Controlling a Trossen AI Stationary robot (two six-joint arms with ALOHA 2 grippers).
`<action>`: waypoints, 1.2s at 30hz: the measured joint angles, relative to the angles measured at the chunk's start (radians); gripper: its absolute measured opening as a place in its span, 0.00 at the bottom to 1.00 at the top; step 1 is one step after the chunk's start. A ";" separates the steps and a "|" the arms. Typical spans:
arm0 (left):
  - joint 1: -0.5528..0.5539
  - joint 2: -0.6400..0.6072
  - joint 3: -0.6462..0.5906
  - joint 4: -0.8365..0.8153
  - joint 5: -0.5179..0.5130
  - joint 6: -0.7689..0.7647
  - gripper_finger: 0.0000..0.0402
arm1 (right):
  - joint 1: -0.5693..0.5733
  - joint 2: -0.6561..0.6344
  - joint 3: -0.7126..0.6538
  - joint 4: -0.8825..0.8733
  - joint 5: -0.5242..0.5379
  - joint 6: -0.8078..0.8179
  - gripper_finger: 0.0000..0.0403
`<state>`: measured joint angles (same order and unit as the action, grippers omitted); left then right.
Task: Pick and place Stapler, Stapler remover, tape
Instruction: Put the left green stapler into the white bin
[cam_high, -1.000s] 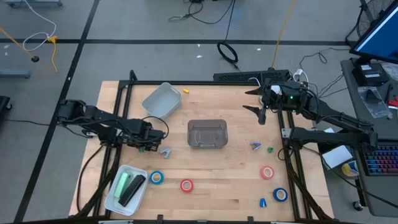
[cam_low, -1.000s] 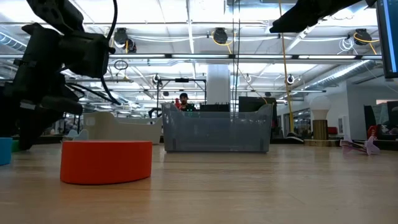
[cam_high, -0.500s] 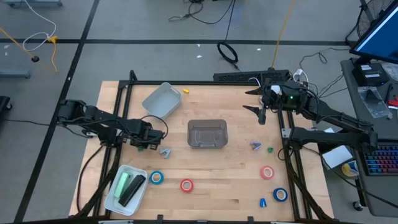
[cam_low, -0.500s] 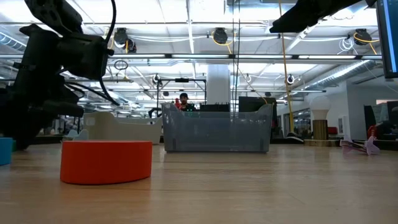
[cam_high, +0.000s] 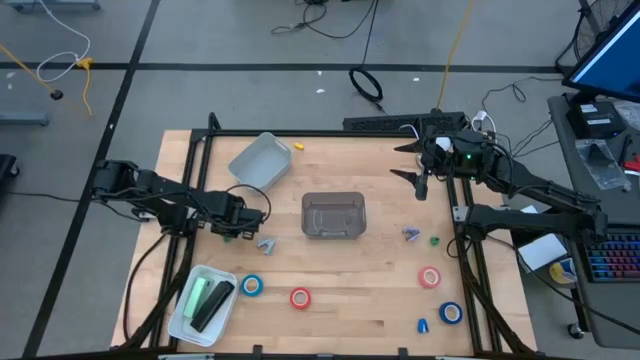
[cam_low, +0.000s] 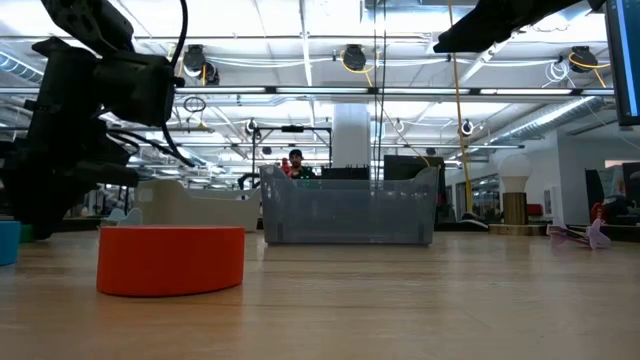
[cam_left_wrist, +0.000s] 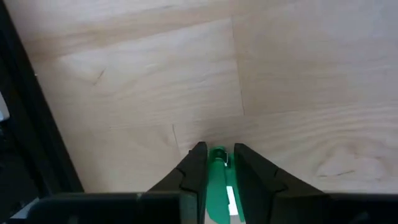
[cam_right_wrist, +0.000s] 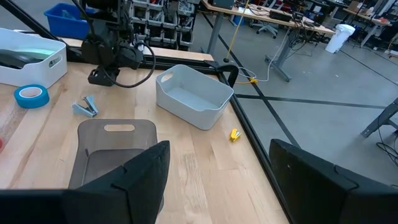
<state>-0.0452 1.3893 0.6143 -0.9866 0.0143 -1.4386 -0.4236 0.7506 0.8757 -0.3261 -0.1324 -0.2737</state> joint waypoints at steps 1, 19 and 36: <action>0.000 -0.002 0.006 -0.002 -0.001 0.008 0.14 | 0.000 0.000 0.000 0.000 0.000 0.000 0.66; -0.133 -0.151 0.469 -0.381 0.047 -0.007 0.12 | 0.000 0.000 0.000 0.007 0.000 0.017 0.66; -0.590 -0.045 0.563 -0.346 0.175 -0.594 0.14 | 0.000 0.000 0.000 0.007 0.000 0.018 0.66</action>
<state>-0.6352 1.3447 1.1770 -1.3327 0.1888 -2.0328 -0.4236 0.7509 0.8757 -0.3188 -0.1322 -0.2554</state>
